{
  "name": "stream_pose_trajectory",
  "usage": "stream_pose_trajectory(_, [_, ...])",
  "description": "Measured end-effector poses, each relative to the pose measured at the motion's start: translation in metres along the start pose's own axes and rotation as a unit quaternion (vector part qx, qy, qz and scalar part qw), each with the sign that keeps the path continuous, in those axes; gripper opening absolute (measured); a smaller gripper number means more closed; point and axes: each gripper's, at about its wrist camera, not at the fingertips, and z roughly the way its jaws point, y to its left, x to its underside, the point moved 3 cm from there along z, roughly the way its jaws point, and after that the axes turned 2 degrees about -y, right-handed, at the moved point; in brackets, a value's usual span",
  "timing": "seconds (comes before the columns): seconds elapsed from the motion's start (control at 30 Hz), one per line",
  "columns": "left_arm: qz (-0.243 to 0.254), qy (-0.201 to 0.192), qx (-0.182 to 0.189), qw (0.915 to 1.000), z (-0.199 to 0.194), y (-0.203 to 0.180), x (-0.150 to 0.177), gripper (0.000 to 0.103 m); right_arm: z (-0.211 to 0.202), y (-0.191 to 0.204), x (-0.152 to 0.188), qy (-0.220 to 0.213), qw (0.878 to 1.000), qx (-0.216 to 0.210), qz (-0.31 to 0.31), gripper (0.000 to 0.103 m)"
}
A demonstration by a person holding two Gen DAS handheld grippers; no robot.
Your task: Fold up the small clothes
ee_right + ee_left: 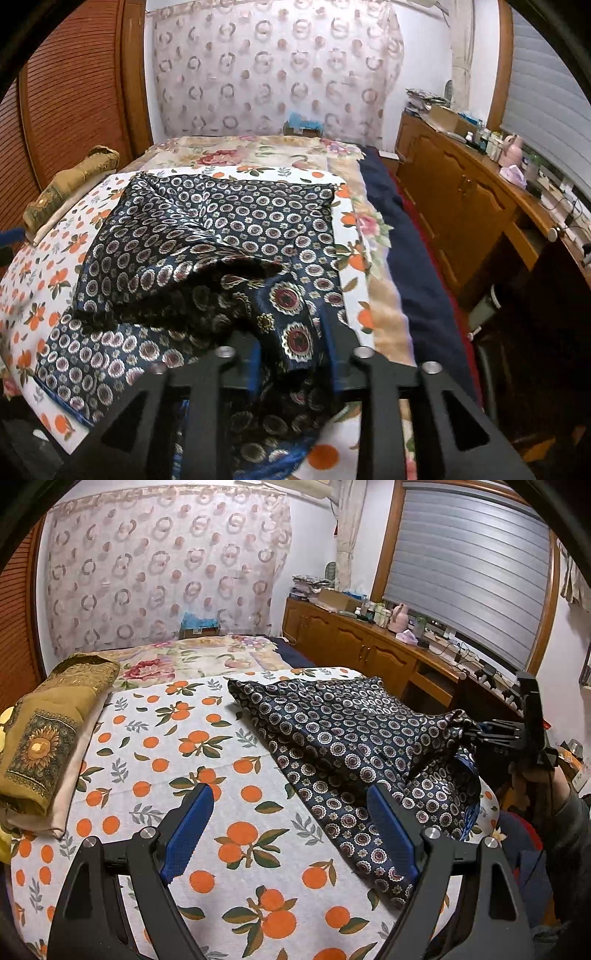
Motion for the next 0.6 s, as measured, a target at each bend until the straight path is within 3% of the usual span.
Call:
stream_pose_trajectory(0.07, [0.001,0.000,-0.001,1.0000,0.000,-0.001,0.000,0.086,-0.008,-0.002,-0.004,-0.014,1.000,0.006,0.003,0.053])
stream_pose_trajectory(0.2, [0.001,-0.004,-0.003,1.0000,-0.002,-0.002,0.000,0.086,-0.028,0.005,-0.013,-0.046,0.999,0.021,-0.004,0.058])
stream_pose_trajectory(0.37, [0.003,-0.010,-0.012,0.9999,-0.006,-0.001,0.001,0.086,-0.056,0.047,-0.021,-0.088,0.996,0.017,-0.029,0.060])
stream_pose_trajectory(0.47, [0.003,-0.014,-0.014,0.9998,-0.007,-0.001,0.001,0.086,-0.065,0.070,-0.013,-0.095,0.994,-0.024,-0.040,0.062])
stream_pose_trajectory(0.6, [0.000,-0.016,-0.016,0.9997,-0.007,0.000,0.002,0.086,-0.045,0.108,-0.003,-0.072,0.990,-0.085,-0.084,0.062])
